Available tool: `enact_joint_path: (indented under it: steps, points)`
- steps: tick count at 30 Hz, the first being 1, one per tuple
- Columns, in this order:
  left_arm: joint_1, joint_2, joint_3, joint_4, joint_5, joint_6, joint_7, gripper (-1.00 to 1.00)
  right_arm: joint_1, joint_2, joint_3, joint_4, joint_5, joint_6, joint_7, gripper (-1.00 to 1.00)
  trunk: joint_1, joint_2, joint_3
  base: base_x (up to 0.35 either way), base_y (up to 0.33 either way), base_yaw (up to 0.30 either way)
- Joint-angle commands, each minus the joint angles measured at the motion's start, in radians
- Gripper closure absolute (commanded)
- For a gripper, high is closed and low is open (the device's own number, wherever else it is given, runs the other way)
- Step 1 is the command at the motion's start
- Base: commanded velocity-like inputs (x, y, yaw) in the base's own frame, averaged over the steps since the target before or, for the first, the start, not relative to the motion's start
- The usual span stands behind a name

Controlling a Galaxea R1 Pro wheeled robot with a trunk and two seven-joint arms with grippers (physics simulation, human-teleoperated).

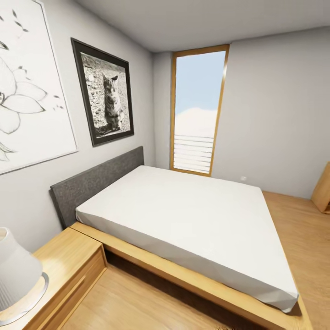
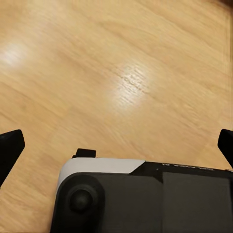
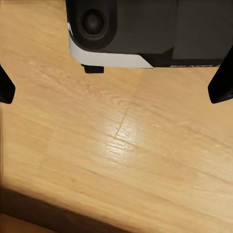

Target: In the bedroom, organize the workspace by keeping the computer under the desk, ensuring the monitor is on the desk, placing the keyboard on the desk next to the monitor, placing the mouse on the desk next to the keyboard, moving the folder from the swivel chair onto the desk next to the mouse, stacking the notebook on top of the folder with the pen on top of the notebook, and positioning the swivel chair next to the desk.

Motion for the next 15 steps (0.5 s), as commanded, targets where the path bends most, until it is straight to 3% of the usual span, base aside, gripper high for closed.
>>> enact_joint_path:
  steps: [1,15]
  points:
    - [0.0,0.002,0.004,0.001,0.005,-0.003,-0.001,-1.0,0.0,0.0,-0.001,0.0,-0.001,-0.002,0.0,-1.0,0.0,-0.001,-0.001,0.0,0.0,-0.261]
    - [0.0,0.008,0.005,0.003,0.005,-0.005,-0.001,-1.0,0.0,0.0,0.0,0.001,-0.002,-0.002,0.0,-1.0,0.0,-0.001,-0.001,0.0,0.0,-0.268]
